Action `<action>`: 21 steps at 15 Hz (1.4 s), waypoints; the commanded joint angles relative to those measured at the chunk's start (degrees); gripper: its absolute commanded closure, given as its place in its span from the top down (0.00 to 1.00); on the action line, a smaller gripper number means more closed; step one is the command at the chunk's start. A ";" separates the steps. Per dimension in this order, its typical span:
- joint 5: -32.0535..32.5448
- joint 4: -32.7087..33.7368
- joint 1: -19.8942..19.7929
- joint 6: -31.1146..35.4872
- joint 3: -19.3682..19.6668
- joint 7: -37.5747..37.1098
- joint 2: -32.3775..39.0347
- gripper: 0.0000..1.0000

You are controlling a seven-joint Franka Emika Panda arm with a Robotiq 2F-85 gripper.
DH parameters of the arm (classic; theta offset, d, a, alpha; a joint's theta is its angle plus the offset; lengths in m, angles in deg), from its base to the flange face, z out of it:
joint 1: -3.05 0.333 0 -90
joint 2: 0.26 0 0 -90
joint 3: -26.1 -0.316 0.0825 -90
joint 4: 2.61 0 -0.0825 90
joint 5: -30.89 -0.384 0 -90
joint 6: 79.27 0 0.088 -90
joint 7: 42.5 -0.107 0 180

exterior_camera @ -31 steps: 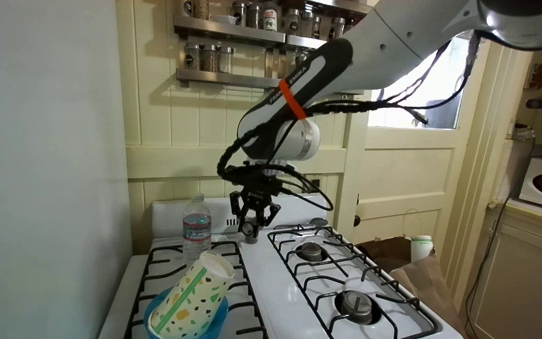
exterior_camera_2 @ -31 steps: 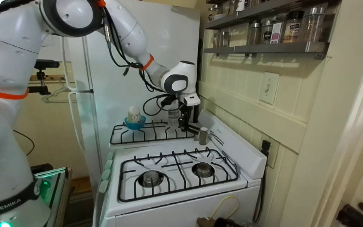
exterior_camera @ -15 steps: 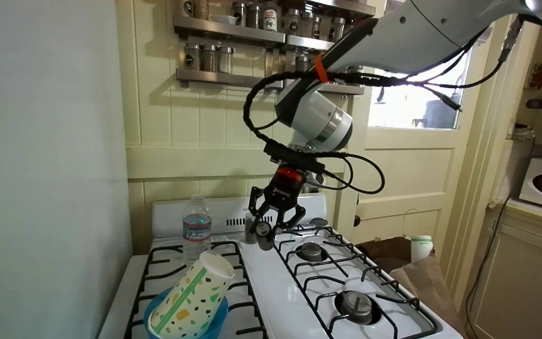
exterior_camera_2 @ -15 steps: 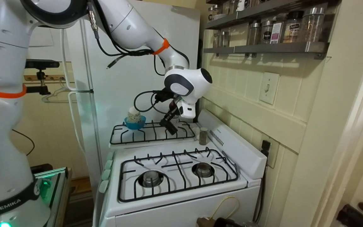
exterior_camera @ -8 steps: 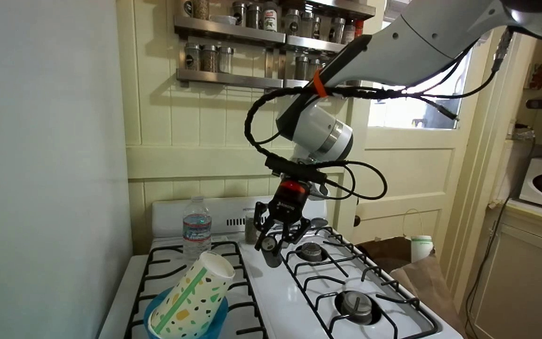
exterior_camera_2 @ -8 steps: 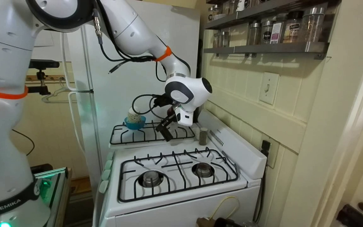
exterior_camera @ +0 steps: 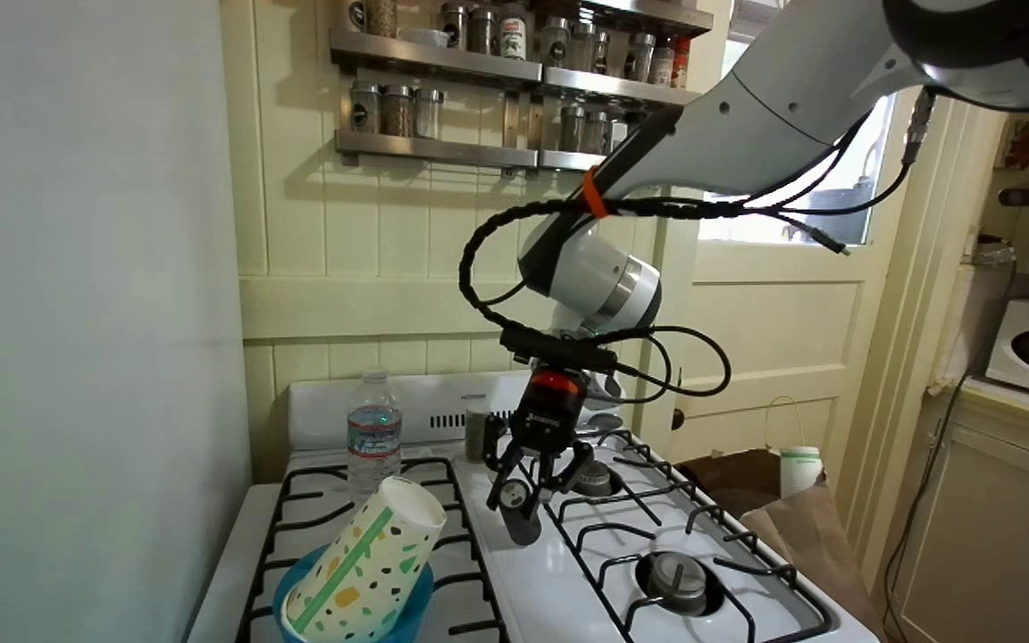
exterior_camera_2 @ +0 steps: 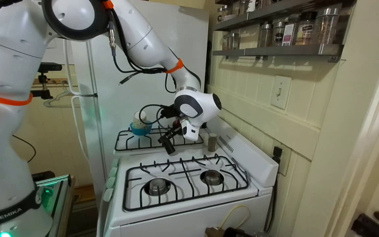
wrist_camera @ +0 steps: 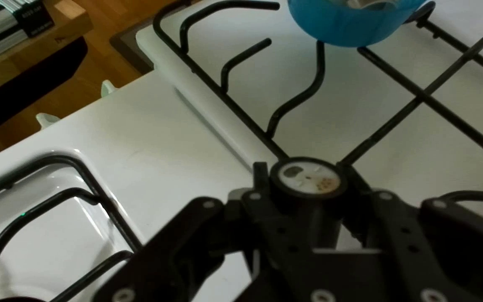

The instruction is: Move the black object forward

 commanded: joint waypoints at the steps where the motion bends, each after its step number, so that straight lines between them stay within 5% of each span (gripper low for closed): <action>1: -2.06 2.19 -0.39 -4.16 1.05 0.53 3.00 0.18; 11: -7.38 6.91 -2.68 -14.17 2.97 2.82 10.17 0.18; 12: -7.76 7.21 -2.76 -14.75 3.24 2.80 10.54 0.68; 13: -8.05 7.47 -2.82 -15.20 3.57 2.74 10.89 0.69; 17: -7.62 7.73 -2.65 -14.46 4.72 2.73 11.66 0.98; 21: -5.50 6.06 -1.49 -11.77 5.52 5.71 7.77 1.00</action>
